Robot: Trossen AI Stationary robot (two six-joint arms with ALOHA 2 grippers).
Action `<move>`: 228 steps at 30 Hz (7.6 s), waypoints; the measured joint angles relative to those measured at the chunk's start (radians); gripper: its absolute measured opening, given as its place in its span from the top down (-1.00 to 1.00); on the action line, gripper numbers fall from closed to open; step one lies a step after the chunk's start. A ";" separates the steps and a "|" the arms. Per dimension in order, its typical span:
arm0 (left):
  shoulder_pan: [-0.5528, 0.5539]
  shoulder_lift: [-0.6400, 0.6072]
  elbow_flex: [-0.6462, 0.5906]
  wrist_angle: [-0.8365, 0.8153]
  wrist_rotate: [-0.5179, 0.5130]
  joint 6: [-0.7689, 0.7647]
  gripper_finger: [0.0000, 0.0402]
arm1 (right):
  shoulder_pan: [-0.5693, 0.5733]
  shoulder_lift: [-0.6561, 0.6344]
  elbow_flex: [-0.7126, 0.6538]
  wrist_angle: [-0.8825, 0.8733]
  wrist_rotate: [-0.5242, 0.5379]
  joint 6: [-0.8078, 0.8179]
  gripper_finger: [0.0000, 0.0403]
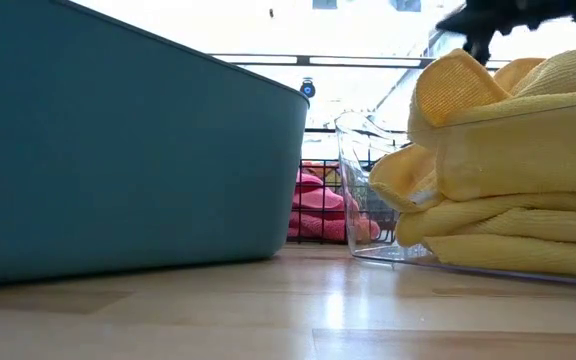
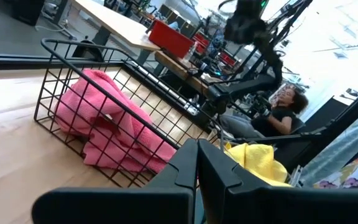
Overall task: Sort microfiber towel by color & place in baskets
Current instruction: Return to Home Position
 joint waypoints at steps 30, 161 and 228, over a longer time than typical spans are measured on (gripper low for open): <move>0.000 -0.035 0.000 -0.017 0.001 0.000 1.00 | 0.479 -0.185 -0.730 0.938 0.631 0.156 1.00; -0.010 -0.257 0.005 -0.315 0.022 0.000 1.00 | 0.482 -0.634 -0.730 0.400 0.622 0.131 1.00; -0.010 -0.256 0.005 -0.315 0.022 0.000 1.00 | 0.482 -0.634 -0.730 0.400 0.626 0.131 1.00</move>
